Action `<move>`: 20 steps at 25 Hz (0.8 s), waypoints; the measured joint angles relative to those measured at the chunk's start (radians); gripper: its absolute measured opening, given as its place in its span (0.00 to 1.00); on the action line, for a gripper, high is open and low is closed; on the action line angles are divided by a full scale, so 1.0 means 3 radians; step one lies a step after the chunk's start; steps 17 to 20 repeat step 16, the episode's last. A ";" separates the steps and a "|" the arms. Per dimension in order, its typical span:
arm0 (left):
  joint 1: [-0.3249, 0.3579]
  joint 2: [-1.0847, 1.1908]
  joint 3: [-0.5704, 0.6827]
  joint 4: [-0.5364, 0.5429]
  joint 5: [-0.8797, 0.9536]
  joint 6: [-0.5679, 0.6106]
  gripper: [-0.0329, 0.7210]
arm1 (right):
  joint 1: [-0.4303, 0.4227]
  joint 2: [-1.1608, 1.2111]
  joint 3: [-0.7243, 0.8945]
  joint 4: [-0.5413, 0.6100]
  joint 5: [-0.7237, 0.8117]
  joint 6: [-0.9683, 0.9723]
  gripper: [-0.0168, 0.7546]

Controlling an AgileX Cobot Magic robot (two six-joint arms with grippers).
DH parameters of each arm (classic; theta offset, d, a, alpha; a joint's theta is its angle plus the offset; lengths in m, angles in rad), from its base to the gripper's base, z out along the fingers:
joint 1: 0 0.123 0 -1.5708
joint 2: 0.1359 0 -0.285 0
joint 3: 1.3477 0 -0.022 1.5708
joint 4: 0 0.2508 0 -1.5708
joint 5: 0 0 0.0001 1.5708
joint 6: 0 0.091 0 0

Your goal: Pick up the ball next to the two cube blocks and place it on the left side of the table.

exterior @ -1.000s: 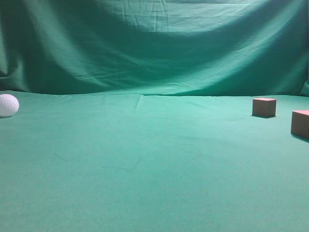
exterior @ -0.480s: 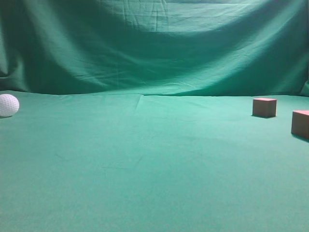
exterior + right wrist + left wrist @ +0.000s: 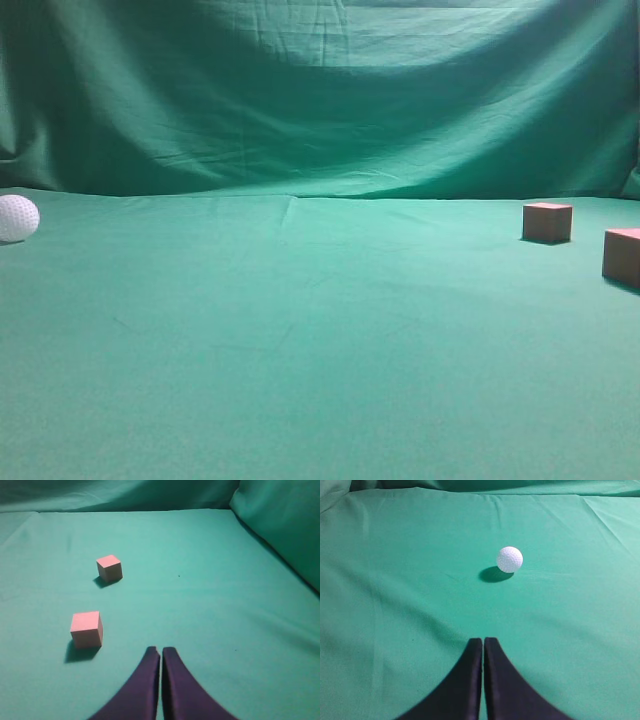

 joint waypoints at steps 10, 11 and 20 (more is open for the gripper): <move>0.0000 0.0000 0.0000 0.0000 0.0000 0.0000 0.04 | 0.0000 0.0000 0.0000 0.0000 0.0000 0.0000 0.02; 0.0000 0.0000 0.0000 0.0000 0.0000 0.0000 0.04 | 0.0000 0.0000 0.0000 0.0000 0.0000 0.0000 0.02; 0.0000 0.0000 0.0000 0.0000 0.0000 0.0000 0.04 | 0.0000 0.0000 0.0000 0.0000 0.0000 0.0000 0.02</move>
